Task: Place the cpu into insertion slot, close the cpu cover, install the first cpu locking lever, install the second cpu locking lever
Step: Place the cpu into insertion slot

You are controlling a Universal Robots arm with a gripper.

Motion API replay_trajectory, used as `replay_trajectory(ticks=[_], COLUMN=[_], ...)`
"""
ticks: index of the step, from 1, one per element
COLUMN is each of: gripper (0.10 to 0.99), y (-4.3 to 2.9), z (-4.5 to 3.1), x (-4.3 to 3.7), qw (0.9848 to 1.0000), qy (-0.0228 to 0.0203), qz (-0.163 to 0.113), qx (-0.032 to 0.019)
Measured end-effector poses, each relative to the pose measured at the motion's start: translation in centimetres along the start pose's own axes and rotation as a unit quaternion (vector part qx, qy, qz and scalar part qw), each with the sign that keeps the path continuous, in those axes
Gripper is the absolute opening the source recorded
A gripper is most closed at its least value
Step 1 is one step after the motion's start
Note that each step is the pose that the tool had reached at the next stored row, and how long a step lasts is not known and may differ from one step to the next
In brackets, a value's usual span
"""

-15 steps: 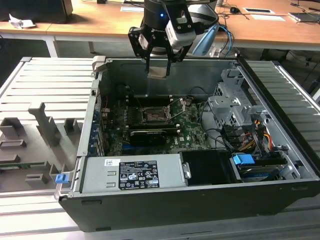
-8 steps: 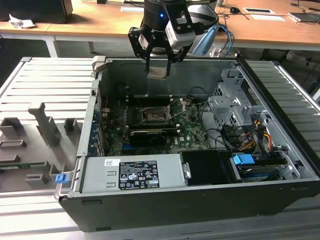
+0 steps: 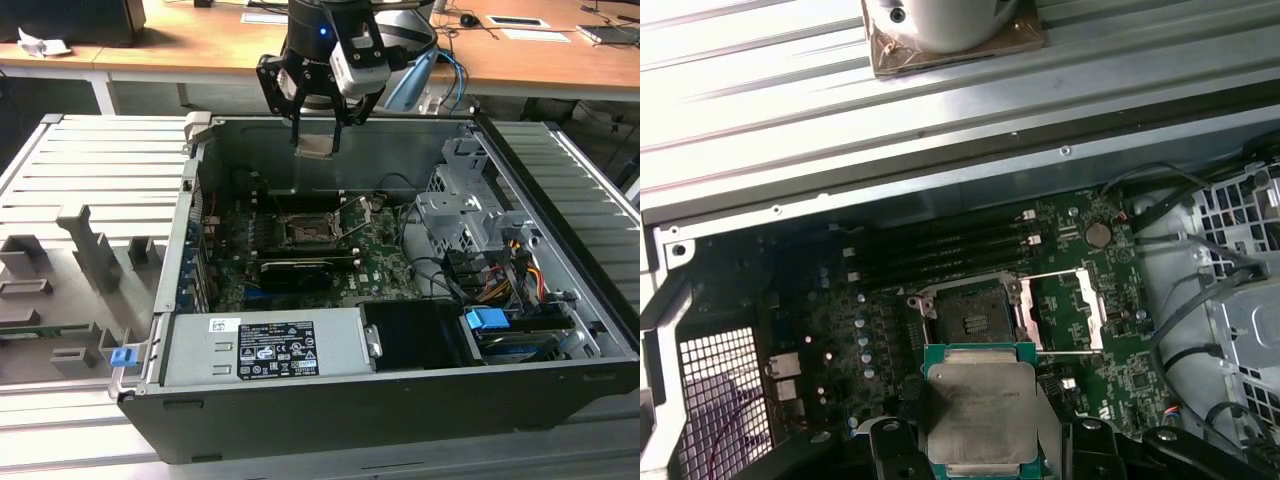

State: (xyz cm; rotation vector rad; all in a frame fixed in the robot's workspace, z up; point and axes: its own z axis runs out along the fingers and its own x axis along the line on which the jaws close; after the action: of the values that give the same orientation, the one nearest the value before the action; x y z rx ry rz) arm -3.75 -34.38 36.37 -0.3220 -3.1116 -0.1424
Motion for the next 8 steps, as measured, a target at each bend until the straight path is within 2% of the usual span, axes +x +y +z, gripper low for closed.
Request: replay_trajectory(ticks=[8], gripper=[0.529], y=[-0.01], z=[0.06], x=[0.0], qw=[1.0], qy=[-0.0003], qz=[0.004], qx=[0.0])
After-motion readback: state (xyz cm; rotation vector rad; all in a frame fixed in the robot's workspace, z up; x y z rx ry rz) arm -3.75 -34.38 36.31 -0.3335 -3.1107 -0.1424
